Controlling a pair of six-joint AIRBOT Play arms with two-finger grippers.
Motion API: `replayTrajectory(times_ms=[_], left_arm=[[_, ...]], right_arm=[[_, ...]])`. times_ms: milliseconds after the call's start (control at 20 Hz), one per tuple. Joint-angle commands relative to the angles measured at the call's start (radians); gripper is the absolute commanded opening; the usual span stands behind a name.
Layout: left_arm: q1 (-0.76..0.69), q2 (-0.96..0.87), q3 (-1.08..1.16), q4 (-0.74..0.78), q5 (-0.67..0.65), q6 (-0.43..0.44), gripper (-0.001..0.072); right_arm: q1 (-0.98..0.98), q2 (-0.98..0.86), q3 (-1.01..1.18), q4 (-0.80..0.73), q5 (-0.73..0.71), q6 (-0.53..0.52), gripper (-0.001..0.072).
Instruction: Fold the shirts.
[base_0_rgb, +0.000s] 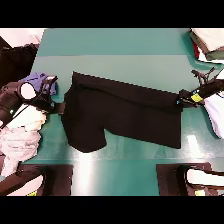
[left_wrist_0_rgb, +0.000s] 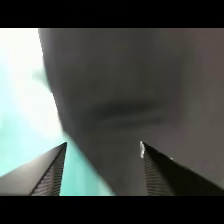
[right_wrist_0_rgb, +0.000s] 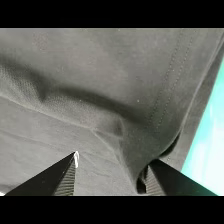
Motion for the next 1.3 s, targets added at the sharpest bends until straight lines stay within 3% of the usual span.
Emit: replayTrajectory(times_ms=[0,50,250,550,900,950,1000,1050,1250], left_arm=[[0.041,-0.049,0.074,-0.076,0.111,-0.026,0.0545],[0.08,-0.086,0.117,-0.15,0.122,-0.01,0.0544],[0.219,-0.283,0.334,-0.58,0.136,0.196,0.0545],[0.201,-0.598,0.54,-0.647,0.132,0.203,0.0546],[0.163,-0.703,0.597,-0.635,0.19,0.208,0.0544],[0.163,-0.703,0.597,-0.635,0.202,0.209,0.0488],[0.163,-0.703,0.597,-0.632,0.203,0.211,0.0213],[0.164,-0.703,0.597,-0.626,0.209,0.212,0.0032],[0.164,-0.702,0.626,-0.546,0.182,0.207,0.0023]], right_arm=[[0.0,0.001,0.035,0.001,0.013,0.0,0.0486],[0.0,0.001,0.047,0.001,0.016,0.0,0.0485],[0.0,0.001,0.079,0.001,0.028,0.0,0.0484],[0.0,0.001,0.078,0.001,0.035,0.001,0.0484],[0.002,0.001,0.078,0.001,0.035,0.002,0.0484],[0.002,0.001,0.078,0.001,0.036,0.002,0.0484],[0.002,0.001,0.078,0.0,0.041,0.002,0.0484],[0.001,0.001,0.078,0.0,0.043,0.002,0.0484],[-0.009,0.002,0.078,-0.059,0.074,0.003,0.0484]])
